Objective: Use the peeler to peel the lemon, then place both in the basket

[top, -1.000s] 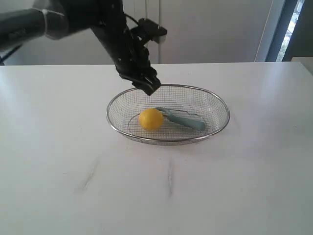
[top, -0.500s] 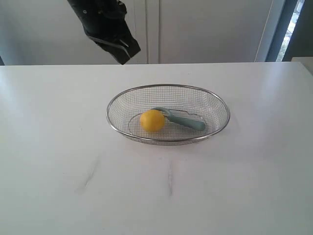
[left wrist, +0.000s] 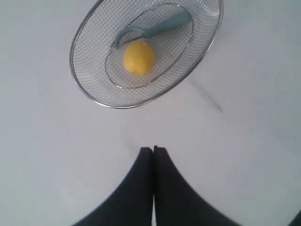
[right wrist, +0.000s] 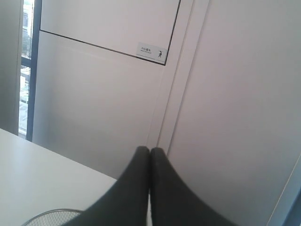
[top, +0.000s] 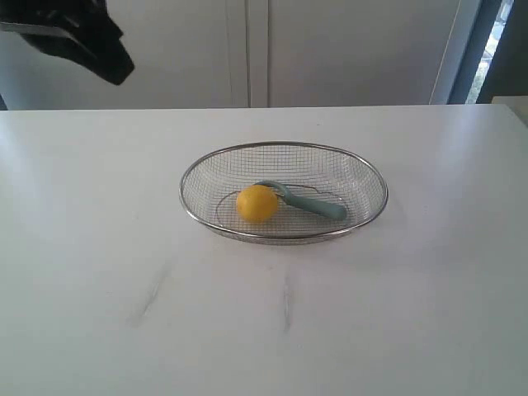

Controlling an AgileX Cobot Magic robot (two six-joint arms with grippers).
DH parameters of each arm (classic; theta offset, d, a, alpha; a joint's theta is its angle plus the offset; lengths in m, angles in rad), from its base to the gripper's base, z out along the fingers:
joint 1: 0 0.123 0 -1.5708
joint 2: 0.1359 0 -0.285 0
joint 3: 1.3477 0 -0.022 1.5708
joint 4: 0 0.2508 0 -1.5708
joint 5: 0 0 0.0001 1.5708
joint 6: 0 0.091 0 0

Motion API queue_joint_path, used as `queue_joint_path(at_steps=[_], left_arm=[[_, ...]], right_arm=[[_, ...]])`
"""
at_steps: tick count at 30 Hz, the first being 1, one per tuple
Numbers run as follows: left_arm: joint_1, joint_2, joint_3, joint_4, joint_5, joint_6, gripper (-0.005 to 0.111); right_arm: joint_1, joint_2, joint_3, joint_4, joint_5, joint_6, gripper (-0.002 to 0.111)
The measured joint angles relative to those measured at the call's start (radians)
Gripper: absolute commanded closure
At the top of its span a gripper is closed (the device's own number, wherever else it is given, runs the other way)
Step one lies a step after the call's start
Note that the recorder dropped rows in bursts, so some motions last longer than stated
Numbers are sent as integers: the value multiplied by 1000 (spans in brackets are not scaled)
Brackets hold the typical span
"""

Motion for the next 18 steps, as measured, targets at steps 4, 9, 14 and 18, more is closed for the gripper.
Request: queue_joint_path(at_steps=[4, 9, 14, 18], left_arm=[[0, -91, 15, -68, 0, -94, 107], [0, -149, 16, -103, 0, -121, 107], [0, -167, 19, -107, 0, -125, 107], [0, -168, 19, -107, 0, -125, 107]], right_arm=[[0, 0, 0, 0, 0, 0, 108], [0, 0, 0, 0, 0, 0, 108], [0, 0, 0, 0, 0, 0, 108], [0, 0, 0, 0, 0, 0, 108]])
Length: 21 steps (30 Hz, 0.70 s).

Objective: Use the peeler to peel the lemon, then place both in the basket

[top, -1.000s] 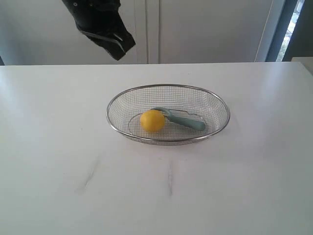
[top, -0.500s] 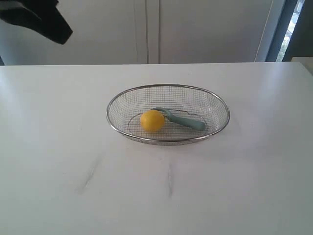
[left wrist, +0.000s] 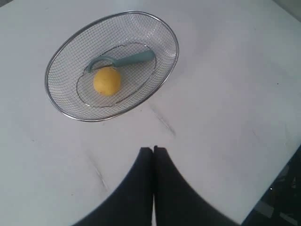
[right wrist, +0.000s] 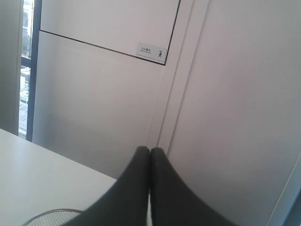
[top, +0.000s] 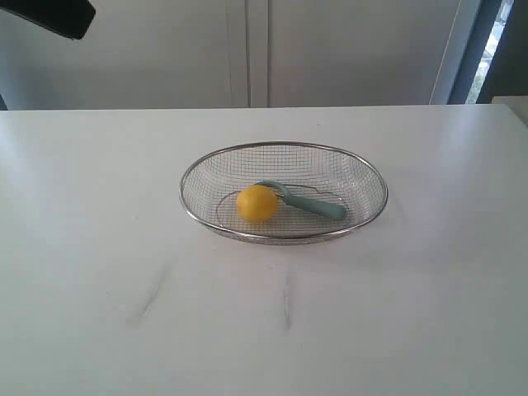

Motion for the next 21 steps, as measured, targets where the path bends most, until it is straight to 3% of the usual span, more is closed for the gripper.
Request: queue_joint_path(at_steps=[13, 16, 21], left_arm=[[14, -43, 5, -5, 0, 0, 107], [83, -106, 5, -14, 0, 0, 107], [278, -245, 5, 4, 0, 0, 107]], right_arm=[[0, 0, 0, 0, 0, 0, 108], [0, 0, 0, 0, 0, 0, 108], [0, 0, 0, 0, 0, 0, 108]])
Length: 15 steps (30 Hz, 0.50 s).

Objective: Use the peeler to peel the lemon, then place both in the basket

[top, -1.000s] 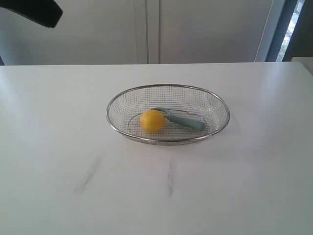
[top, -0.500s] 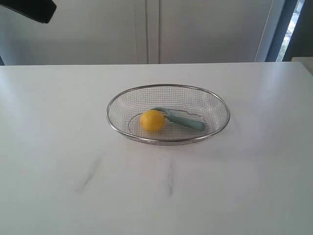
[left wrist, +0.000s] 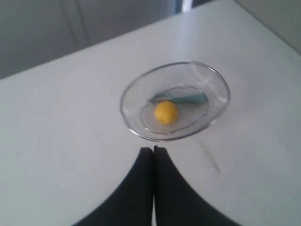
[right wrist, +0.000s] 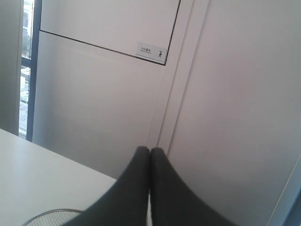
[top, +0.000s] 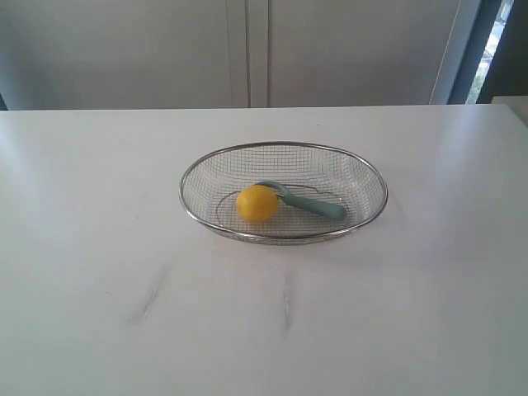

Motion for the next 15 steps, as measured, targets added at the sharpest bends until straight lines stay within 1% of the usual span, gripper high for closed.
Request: queue_joint_path(at_steps=[4, 8, 12, 15], left_arm=[[137, -137, 0, 41, 0, 0, 107], [247, -301, -2, 82, 0, 0, 107], [304, -449, 43, 86, -9, 11, 107], [323, -562, 141, 86, -115, 30, 107]], right_arm=[[0, 0, 0, 0, 0, 0, 108], [0, 0, 0, 0, 0, 0, 108], [0, 0, 0, 0, 0, 0, 108], [0, 0, 0, 0, 0, 0, 108]])
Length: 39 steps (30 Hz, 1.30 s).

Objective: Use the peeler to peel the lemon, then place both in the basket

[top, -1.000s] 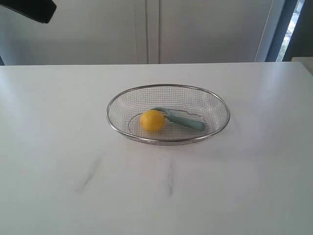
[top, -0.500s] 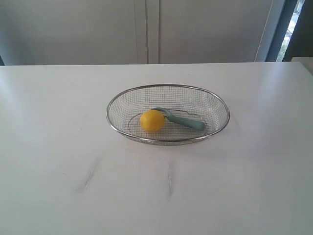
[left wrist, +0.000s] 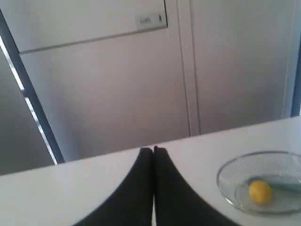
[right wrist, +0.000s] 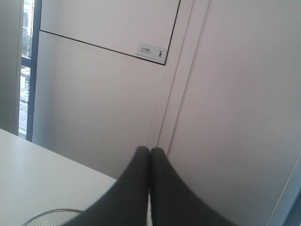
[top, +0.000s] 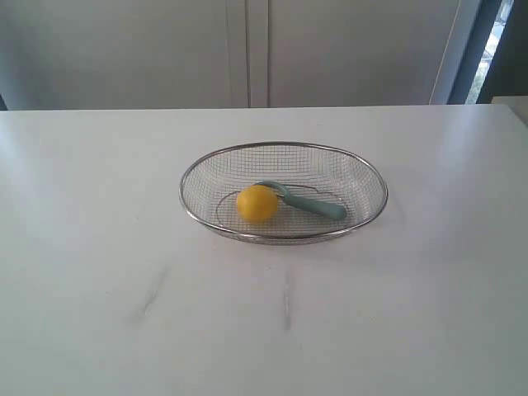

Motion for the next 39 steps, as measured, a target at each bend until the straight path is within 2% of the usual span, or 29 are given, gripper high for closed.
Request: queue_joint_path(at_steps=[4, 6, 7, 8, 9, 11, 13, 15, 20, 30, 35, 39], left_arm=[[3, -142, 237, -4, -198, 6, 107], [3, -224, 508, -22, -377, 10, 107], [3, -235, 566, -36, -417, 10, 107], [3, -255, 715, -77, -517, 10, 107], [3, -261, 774, -97, -554, 10, 107], [3, -263, 1055, -188, -711, 11, 107], [3, -283, 1218, -213, -773, 11, 107], [-2, -330, 1330, -218, -815, 25, 107], [-17, -394, 1508, -222, -875, 59, 107], [-21, -397, 1519, -172, -797, 91, 107], [-107, -397, 1519, -161, -793, 95, 107], [-124, -397, 1519, -170, -791, 95, 107]], right_arm=[[0, 0, 0, 0, 0, 0, 108], [0, 0, 0, 0, 0, 0, 108], [0, 0, 0, 0, 0, 0, 108], [0, 0, 0, 0, 0, 0, 108], [0, 0, 0, 0, 0, 0, 108], [0, 0, 0, 0, 0, 0, 108], [0, 0, 0, 0, 0, 0, 108], [0, 0, 0, 0, 0, 0, 108], [0, -2, 0, 0, 4, 0, 108], [0, -9, 0, 0, 9, 0, 108], [0, -9, 0, 0, 9, 4, 108], [0, -9, 0, 0, 9, 12, 108]])
